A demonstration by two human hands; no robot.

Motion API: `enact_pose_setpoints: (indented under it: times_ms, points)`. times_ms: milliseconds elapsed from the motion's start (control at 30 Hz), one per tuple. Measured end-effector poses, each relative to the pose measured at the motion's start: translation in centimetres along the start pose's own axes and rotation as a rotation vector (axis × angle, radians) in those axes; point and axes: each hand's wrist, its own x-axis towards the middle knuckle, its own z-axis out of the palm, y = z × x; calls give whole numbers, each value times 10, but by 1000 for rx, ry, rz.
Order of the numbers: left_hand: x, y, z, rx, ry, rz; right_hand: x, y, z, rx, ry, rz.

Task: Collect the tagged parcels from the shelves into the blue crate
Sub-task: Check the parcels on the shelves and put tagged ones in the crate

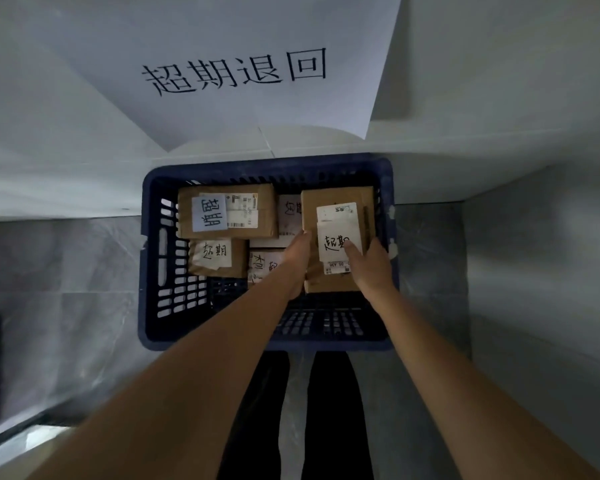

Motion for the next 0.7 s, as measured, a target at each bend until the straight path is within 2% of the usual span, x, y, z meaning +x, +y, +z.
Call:
enact_pose_setpoints:
  times_ms: [100,200,333,467,567,700]
  points:
    - [7,6,6,18,-12,18,5,-6,-1,-1,-41,20]
    - [15,14,7,15,11,69,12,-11,2,-10,-13,54]
    - [15,13,6,-6,18,104,13,-15,9,-97,74,-74]
    - [7,14,11,7,28,130,9,-18,9,-115,90,-93]
    - [-10,19,16,11,52,163,2,-25,1,-160,100,-203]
    - [-38,27,14,145,95,277,-11,-52,-16,-279,68,-337]
